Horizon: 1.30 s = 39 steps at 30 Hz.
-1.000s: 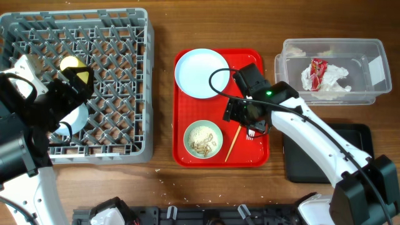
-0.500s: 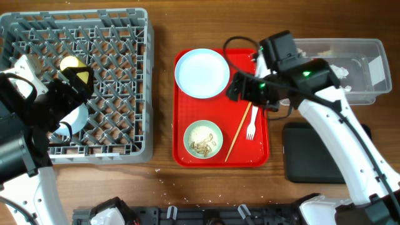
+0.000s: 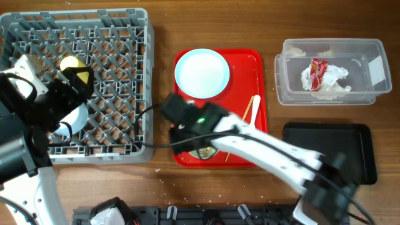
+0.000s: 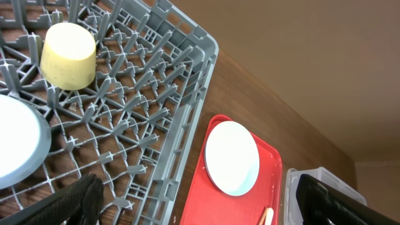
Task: Sort waste into correct bins and load items into the dishwasher rack
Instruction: 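Grasp the green rice bowl rim with the right gripper and lift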
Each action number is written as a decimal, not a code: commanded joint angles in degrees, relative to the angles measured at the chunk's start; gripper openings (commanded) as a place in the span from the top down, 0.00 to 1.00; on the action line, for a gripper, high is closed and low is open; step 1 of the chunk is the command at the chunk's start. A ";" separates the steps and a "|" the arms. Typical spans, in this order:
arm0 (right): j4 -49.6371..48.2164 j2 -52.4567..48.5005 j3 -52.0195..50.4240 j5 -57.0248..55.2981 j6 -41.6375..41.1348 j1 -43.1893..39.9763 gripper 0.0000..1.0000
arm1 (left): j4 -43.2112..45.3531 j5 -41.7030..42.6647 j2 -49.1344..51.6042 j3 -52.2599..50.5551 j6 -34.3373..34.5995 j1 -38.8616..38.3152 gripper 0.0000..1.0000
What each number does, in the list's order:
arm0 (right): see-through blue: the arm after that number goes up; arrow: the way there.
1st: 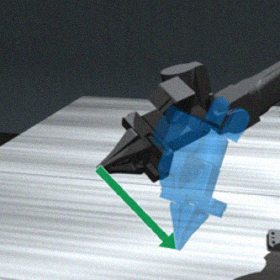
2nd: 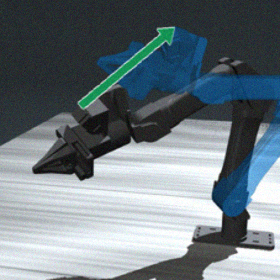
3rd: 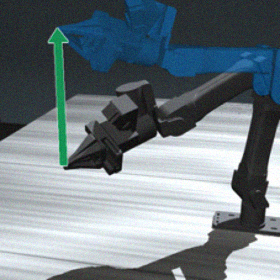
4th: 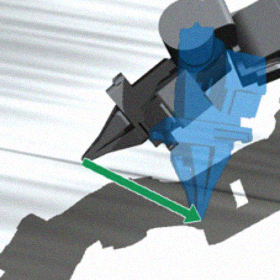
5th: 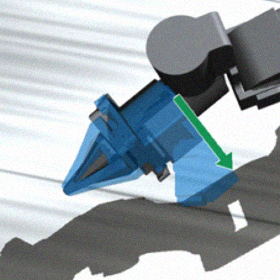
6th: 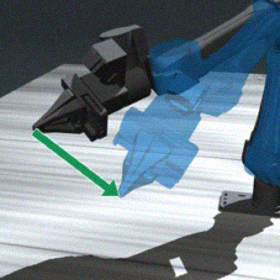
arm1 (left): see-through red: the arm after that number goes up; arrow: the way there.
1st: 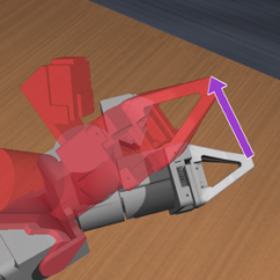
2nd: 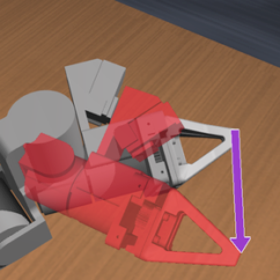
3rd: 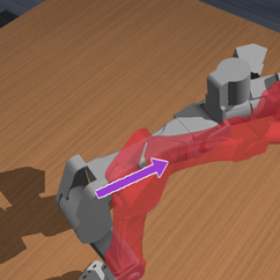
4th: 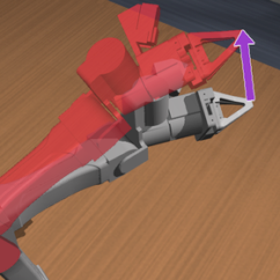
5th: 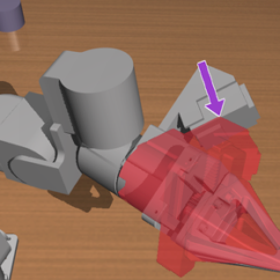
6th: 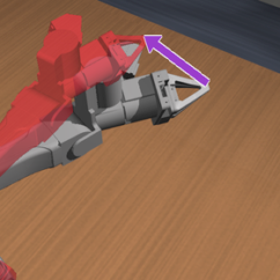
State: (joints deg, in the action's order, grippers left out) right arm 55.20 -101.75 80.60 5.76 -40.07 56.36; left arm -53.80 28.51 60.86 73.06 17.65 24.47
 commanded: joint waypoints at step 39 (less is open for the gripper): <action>0.35 -9.51 -4.52 -17.90 2.25 7.50 0.96 | 0.13 -0.11 0.00 0.13 -0.52 -0.20 0.00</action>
State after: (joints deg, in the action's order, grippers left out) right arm 53.74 -110.83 76.95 -10.81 -36.36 63.72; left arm -53.82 28.51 60.86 73.06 17.65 24.47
